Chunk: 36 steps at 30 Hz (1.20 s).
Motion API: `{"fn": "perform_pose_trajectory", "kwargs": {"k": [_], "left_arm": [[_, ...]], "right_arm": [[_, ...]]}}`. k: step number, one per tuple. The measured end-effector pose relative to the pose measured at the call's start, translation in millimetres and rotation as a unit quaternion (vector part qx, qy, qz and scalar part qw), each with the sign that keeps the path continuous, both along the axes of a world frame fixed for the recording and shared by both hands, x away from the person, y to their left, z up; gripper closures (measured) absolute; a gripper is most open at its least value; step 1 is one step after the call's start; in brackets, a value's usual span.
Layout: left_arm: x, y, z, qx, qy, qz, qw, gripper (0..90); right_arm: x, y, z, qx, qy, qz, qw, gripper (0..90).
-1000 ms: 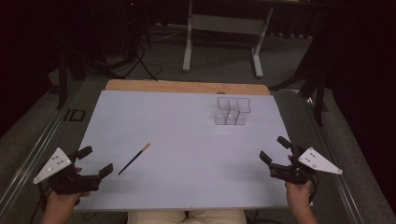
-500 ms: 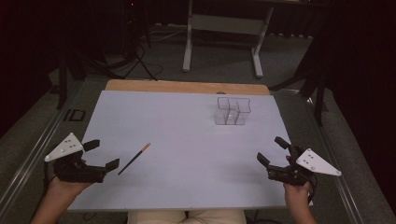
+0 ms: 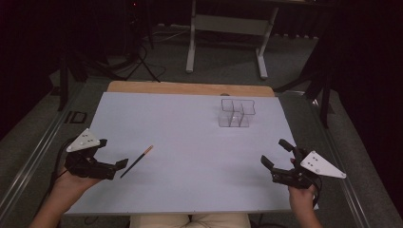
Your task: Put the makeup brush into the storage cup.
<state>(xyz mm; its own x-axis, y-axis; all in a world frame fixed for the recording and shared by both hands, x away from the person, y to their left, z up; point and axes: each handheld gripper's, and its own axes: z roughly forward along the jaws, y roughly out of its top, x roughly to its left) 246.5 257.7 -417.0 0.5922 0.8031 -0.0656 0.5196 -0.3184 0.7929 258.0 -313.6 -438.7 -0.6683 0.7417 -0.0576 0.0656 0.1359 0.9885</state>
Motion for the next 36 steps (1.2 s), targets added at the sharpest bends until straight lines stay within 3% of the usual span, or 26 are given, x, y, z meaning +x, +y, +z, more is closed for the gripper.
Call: {"fn": "perform_pose_trajectory", "kwargs": {"k": [11,17,18,22,27,28,29,30,31,33,36], "left_arm": [[10.6,-7.0,6.4,0.045,0.030,-0.011,0.9985,0.4],[18.9,-13.8,7.5,0.069,0.055,-0.020,0.9959,0.3],[21.3,-16.6,6.6,0.082,0.057,-0.019,0.9948,0.4],[23.8,-20.3,6.8,0.085,0.062,-0.026,0.9942,3.1],[28.6,-26.4,6.3,0.100,0.078,-0.028,0.9915,3.1],[31.1,-28.0,4.8,0.106,0.091,-0.029,0.9898,3.1],[31.1,-28.0,4.8,0.106,0.091,-0.029,0.9898,3.0],[33.0,-29.7,3.1,0.115,0.099,-0.028,0.9880,3.0],[33.0,-29.7,3.1,0.115,0.099,-0.028,0.9880,3.0],[36.3,-31.1,0.8,0.123,0.112,-0.029,0.9857,3.0],[38.3,-32.1,-0.9,0.126,0.117,-0.026,0.9846,3.0]], "right_arm": [[0.6,1.4,-0.6,-0.002,0.003,0.005,1.0000,13.6],[1.2,1.5,-0.9,-0.001,0.005,0.006,1.0000,13.6],[1.3,1.7,-1.0,-0.002,0.004,0.006,1.0000,13.6],[1.3,1.6,-0.9,-0.002,0.004,0.006,1.0000,13.7],[1.9,1.4,-1.5,-0.001,0.006,0.006,1.0000,13.6],[1.9,1.5,-1.5,-0.001,0.006,0.007,1.0000,13.6],[1.9,1.5,-1.5,-0.001,0.006,0.007,1.0000,13.6],[1.8,1.8,-1.4,-0.002,0.006,0.008,1.0000,13.6],[1.8,1.8,-1.4,-0.002,0.006,0.008,1.0000,13.6],[2.0,1.9,-1.6,-0.002,0.006,0.008,0.9999,13.6],[2.3,1.9,-1.9,-0.004,0.007,0.008,0.9999,13.7]]}}
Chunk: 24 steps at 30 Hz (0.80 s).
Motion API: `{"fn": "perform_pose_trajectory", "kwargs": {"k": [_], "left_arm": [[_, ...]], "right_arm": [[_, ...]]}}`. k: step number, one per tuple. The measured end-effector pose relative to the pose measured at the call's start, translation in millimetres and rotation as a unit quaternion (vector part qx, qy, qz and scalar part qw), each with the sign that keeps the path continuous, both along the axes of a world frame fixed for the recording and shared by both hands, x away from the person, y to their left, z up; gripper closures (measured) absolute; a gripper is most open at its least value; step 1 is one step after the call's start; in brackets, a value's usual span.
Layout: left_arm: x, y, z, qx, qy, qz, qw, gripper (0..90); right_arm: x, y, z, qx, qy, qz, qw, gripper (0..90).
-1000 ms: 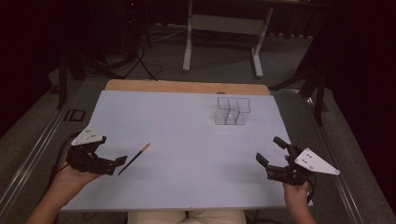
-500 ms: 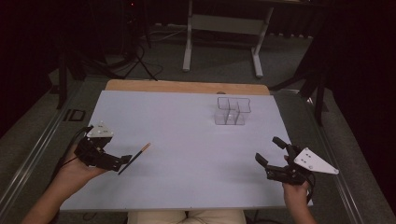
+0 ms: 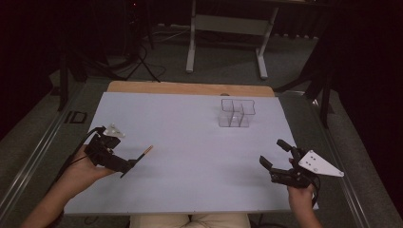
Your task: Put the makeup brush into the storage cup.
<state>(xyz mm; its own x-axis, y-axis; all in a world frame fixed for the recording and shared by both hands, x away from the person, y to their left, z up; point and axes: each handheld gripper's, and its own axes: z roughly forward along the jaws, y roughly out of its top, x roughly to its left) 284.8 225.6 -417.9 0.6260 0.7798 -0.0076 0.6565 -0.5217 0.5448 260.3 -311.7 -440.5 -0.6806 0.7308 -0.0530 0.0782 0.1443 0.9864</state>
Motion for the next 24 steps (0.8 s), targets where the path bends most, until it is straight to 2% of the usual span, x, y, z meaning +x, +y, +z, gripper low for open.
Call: {"fn": "perform_pose_trajectory", "kwargs": {"k": [2,14,15,17,19,21,24], "left_arm": [[3.4,-1.3,-2.9,0.005,0.014,-0.002,0.9999,3.0],[13.0,-10.3,-10.9,0.018,0.038,0.014,0.9990,3.1],[15.2,-11.9,-12.5,0.019,0.047,0.016,0.9986,3.1],[15.2,-11.9,-12.5,0.019,0.047,0.016,0.9986,3.1],[19.5,-13.8,-16.4,0.025,0.068,0.021,0.9972,3.2],[21.6,-15.5,-19.4,0.031,0.073,0.024,0.9965,3.2],[24.0,-17.6,-22.6,0.027,0.081,0.020,0.9962,3.2]], "right_arm": [[-0.1,0.0,0.1,0.000,-0.001,0.000,1.0000,13.6],[0.1,0.3,-0.2,-0.002,0.000,0.001,1.0000,13.6],[0.1,0.2,-0.3,-0.002,0.000,0.002,1.0000,13.6],[0.2,0.2,-0.3,-0.002,0.000,0.001,1.0000,13.6],[0.1,0.3,-0.2,-0.002,0.000,0.001,1.0000,13.6],[0.0,0.4,-0.1,-0.002,0.000,0.001,1.0000,13.6],[-0.1,0.4,-0.1,-0.003,-0.001,0.001,1.0000,13.7]]}}
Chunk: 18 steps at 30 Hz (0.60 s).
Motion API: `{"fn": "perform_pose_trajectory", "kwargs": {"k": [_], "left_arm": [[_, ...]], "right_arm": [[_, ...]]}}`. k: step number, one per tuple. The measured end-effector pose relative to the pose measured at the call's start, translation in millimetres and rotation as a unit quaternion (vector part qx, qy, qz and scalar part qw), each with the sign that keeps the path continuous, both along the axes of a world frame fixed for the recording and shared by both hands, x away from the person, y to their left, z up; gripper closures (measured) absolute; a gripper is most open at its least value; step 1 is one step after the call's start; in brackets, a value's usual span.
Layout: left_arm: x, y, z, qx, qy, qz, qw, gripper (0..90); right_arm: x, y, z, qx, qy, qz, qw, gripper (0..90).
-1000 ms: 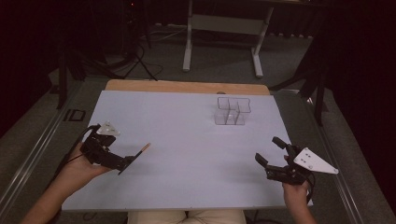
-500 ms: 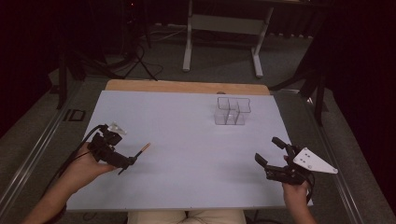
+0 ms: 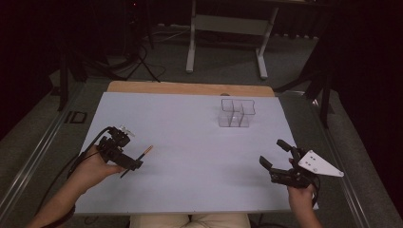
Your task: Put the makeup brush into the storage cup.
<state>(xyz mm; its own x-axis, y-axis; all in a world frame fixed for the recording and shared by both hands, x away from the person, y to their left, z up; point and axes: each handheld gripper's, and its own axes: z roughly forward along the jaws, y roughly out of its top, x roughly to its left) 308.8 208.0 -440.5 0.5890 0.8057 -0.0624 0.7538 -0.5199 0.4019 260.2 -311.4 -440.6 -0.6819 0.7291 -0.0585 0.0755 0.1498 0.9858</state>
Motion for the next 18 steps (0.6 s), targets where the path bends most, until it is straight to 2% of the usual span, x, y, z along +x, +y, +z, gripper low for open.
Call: {"fn": "perform_pose_trajectory", "kwargs": {"k": [6,16,18], "left_arm": [[6.6,-4.7,-7.1,-0.002,0.020,-0.017,0.9997,4.3],[15.2,-8.3,-18.2,-0.003,0.029,-0.019,0.9994,6.6],[17.1,-8.8,-20.5,-0.004,0.032,-0.023,0.9992,14.0]], "right_arm": [[0.5,-0.3,-0.3,-0.001,0.001,0.001,1.0000,13.6],[0.5,-0.8,-0.2,0.002,0.000,-0.001,1.0000,13.6],[0.5,-1.0,-0.3,0.002,0.001,-0.001,1.0000,13.6]]}}
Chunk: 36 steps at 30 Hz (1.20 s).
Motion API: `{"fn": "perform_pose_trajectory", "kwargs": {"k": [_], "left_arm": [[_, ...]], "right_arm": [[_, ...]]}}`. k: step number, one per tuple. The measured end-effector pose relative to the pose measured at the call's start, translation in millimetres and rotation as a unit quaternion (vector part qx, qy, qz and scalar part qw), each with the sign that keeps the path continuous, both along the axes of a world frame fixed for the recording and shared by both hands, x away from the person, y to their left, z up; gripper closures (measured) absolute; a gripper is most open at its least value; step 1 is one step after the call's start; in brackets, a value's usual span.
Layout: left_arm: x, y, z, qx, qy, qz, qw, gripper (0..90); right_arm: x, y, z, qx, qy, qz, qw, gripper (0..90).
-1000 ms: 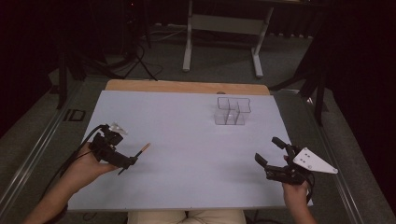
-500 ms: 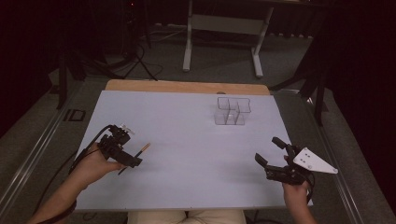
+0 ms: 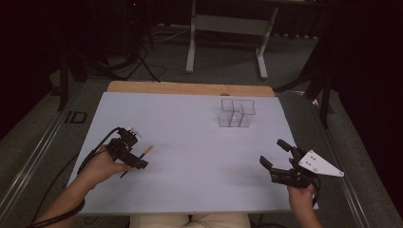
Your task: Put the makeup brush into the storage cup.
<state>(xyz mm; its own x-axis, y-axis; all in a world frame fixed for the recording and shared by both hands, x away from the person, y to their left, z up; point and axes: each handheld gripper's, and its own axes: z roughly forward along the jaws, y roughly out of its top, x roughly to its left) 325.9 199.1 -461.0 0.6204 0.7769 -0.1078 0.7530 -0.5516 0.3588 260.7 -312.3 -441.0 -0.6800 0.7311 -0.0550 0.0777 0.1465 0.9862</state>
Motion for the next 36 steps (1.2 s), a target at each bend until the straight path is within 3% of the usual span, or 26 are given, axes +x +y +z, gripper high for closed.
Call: {"fn": "perform_pose_trajectory", "kwargs": {"k": [4,13,29,36], "left_arm": [[4.9,-2.2,-5.8,0.005,0.007,-0.006,0.9999,16.5],[14.4,-4.8,-16.2,0.024,0.013,-0.006,0.9996,38.6],[34.4,-6.3,-28.0,0.038,0.034,0.005,0.9987,60.3],[41.5,-9.2,-32.4,0.049,0.040,0.006,0.9980,64.4]], "right_arm": [[0.3,0.2,-0.1,-0.001,0.000,0.001,1.0000,13.6],[0.4,0.8,-0.5,-0.003,0.001,0.003,1.0000,13.6],[1.0,0.9,-1.4,-0.004,0.002,0.005,1.0000,13.6],[1.4,0.4,-1.6,-0.003,0.003,0.005,1.0000,13.6]]}}
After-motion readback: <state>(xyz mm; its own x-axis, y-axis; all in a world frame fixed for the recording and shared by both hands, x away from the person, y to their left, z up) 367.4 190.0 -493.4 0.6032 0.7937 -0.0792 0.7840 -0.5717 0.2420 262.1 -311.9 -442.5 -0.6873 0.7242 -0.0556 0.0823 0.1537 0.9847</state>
